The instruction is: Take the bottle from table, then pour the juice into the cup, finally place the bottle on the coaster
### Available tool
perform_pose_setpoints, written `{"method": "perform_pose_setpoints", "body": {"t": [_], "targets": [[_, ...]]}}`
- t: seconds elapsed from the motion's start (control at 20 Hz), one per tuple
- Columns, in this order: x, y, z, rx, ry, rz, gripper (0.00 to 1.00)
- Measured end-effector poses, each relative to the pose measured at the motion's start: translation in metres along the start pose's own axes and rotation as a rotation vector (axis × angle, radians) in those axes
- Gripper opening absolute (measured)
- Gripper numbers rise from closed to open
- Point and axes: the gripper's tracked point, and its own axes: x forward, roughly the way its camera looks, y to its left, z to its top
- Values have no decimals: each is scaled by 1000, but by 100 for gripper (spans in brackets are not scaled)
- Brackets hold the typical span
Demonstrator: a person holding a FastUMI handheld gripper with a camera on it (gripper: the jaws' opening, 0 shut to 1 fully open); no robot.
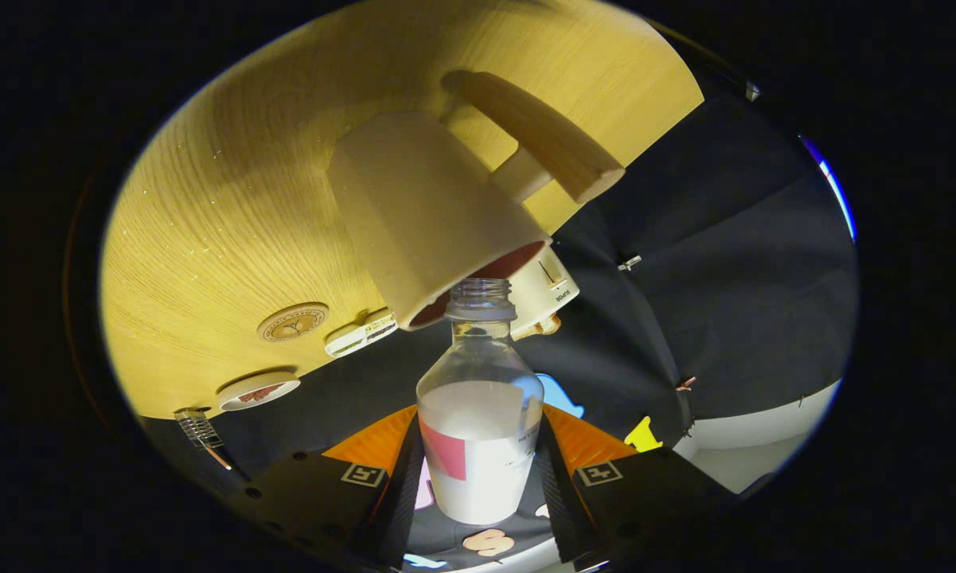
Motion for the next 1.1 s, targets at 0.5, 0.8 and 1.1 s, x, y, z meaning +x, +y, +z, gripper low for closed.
{"method": "perform_pose_setpoints", "body": {"t": [0.5,0.8,1.1], "targets": [[3,0,-3,7,-6,-13,72],[4,-7,-4,40,-6,-16,71],[-4,6,-13,303,59,41,72]]}}
